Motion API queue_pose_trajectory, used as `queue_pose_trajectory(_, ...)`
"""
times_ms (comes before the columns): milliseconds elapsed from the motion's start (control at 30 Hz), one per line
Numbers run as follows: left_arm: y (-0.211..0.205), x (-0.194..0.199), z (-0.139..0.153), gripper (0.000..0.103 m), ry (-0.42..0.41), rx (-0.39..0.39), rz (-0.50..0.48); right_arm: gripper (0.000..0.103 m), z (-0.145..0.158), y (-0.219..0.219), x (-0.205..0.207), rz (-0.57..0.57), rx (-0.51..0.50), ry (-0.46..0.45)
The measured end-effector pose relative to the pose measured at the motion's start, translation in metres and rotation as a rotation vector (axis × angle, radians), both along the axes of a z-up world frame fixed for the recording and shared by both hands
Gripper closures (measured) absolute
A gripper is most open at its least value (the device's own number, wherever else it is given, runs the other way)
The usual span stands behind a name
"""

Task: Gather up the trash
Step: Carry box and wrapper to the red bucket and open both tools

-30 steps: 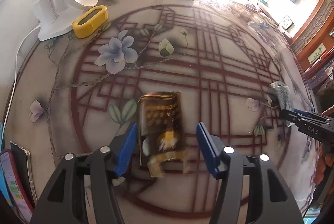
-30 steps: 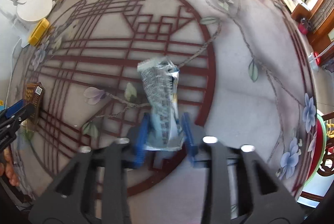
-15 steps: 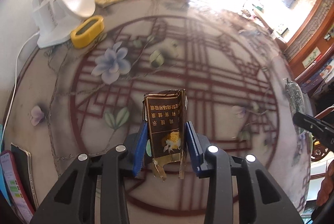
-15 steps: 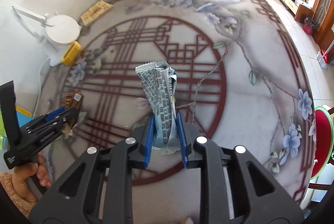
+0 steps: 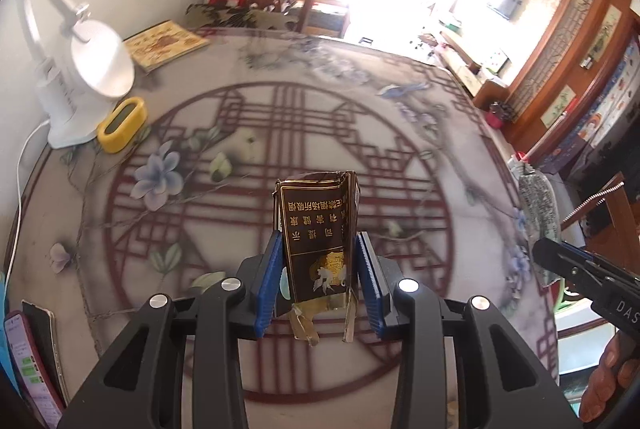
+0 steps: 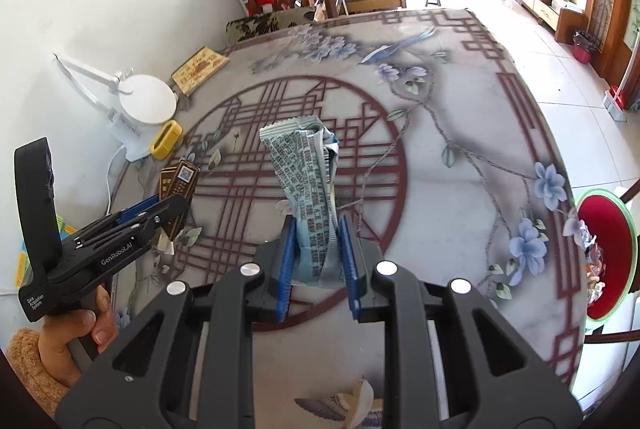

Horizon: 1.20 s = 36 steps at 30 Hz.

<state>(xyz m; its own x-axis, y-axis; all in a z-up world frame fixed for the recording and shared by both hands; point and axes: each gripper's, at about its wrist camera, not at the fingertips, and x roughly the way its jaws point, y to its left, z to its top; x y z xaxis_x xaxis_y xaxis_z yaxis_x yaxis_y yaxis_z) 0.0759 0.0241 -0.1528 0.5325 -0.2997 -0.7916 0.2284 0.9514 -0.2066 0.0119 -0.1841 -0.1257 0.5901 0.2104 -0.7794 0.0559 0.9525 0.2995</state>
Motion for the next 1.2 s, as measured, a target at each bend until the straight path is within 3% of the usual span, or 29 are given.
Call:
queue_pose_trajectory(633,-0.102,-0.034,0.025,0.068,-0.027,0.003,-0.140,0.081,0.022,-0.094,-0.059,-0.123,0.059,-0.066)
queue_pose_trajectory(1200,-0.222,-0.063,0.030,0.068,-0.030,0.009,-0.277,0.081,0.010,-0.195,-0.098,-0.231,0.096,-0.059)
